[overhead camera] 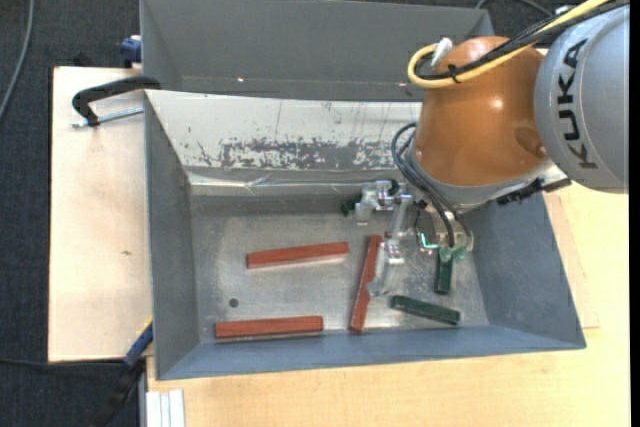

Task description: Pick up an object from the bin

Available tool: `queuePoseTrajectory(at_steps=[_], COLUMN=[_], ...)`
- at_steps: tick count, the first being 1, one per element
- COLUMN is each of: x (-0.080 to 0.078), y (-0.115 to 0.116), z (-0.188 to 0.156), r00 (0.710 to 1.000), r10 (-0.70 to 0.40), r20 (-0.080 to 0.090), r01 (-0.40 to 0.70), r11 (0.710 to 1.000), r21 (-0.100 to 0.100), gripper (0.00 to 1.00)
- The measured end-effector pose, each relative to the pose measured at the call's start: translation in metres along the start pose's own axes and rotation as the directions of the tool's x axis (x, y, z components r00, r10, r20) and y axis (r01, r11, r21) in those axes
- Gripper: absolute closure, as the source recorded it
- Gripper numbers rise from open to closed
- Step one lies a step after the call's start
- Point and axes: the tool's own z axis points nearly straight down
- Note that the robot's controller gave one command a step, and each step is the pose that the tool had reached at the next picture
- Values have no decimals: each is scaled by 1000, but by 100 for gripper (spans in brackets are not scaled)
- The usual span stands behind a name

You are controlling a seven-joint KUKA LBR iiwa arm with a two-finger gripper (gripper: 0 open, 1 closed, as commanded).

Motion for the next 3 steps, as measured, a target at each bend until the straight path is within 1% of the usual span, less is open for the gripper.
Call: queuePoseTrajectory(at_steps=[1, 2, 3], x=[-2, -32, -49], y=[0, 25, 40], z=[-4, 68, 75], r00=[1000, 997, 994], r10=[1, -80, -108], r20=[9, 13, 8], r01=[-1, 80, 108], r11=[1000, 997, 994], r21=[0, 0, 0], gripper=[0, 0, 0])
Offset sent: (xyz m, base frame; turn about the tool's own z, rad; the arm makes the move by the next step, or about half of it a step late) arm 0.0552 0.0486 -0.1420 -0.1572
